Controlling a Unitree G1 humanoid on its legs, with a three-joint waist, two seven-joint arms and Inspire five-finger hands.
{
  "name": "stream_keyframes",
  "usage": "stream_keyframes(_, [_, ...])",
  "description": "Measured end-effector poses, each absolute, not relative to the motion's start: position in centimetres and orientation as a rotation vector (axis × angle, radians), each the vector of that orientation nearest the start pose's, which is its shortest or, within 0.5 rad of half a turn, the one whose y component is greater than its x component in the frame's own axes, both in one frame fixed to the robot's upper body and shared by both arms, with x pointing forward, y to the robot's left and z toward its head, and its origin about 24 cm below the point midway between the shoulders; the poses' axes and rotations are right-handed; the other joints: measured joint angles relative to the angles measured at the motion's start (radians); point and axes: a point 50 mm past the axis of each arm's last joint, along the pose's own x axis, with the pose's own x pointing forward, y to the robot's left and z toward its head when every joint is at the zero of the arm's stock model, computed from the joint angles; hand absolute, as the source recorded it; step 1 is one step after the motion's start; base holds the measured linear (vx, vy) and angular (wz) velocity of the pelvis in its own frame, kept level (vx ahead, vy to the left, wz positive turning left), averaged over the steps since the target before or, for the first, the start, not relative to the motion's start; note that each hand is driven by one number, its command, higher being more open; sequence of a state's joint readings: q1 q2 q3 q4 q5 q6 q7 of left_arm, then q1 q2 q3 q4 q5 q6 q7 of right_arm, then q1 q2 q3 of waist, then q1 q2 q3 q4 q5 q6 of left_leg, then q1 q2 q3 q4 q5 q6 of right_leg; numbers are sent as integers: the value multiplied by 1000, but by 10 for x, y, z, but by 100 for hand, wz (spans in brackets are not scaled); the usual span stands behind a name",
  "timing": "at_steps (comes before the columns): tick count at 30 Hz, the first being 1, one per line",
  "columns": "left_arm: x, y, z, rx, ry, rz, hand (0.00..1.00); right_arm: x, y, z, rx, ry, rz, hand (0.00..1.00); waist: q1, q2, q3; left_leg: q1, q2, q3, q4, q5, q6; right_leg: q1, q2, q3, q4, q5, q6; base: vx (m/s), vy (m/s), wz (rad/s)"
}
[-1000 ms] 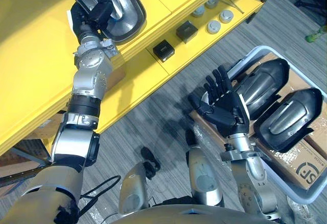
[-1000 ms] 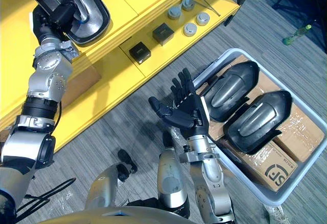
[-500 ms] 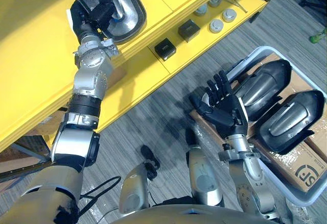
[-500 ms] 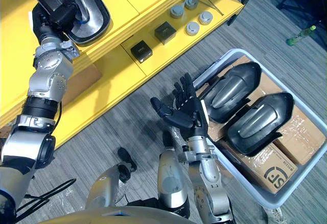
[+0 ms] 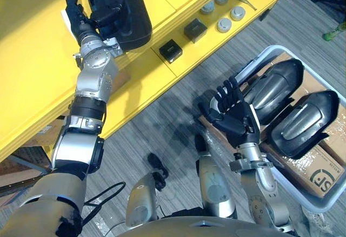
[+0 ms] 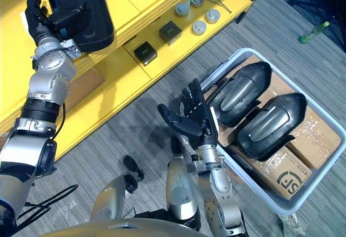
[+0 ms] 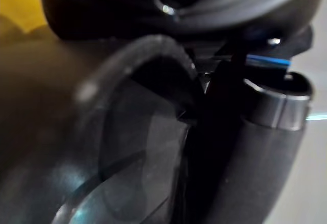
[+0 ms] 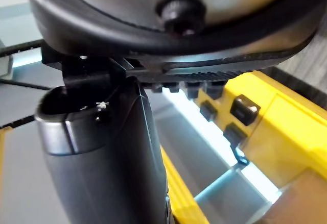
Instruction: Walk over and take three plastic housings, then place them on the shelf
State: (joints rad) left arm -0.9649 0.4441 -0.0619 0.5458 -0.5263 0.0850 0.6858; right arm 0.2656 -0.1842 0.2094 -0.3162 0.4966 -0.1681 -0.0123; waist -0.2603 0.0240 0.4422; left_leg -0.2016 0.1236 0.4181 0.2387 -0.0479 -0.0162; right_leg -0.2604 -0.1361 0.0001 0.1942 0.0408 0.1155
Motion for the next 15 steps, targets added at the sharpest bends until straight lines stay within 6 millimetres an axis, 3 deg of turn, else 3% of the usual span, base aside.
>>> stream_keyframes(5, [384, 221, 238, -222, -281, 650, 100, 193, -139, 63, 394, -124, 153, 100, -5, 0, 0, 1, 1, 0, 0, 0, 0, -4, 0, 0, 14, -5, -6, 0, 0, 0])
stream_keyframes(9, [378, 245, 237, -329, -298, 793, 100, 188, -137, 58, 399, -97, 145, 100, 0, 0, 0, 1, 1, -2, 0, 1, -2, -4, 0, -4, 15, -7, -10, 2, -3, 2])
stream_keyframes(15, [374, 250, 243, -388, -342, 789, 100, 187, -137, 60, 401, -116, 149, 100, 12, -1, -1, 7, -12, -17, -19, 15, 1, 4, -9, -23, 15, -7, -11, 18, 0, 9])
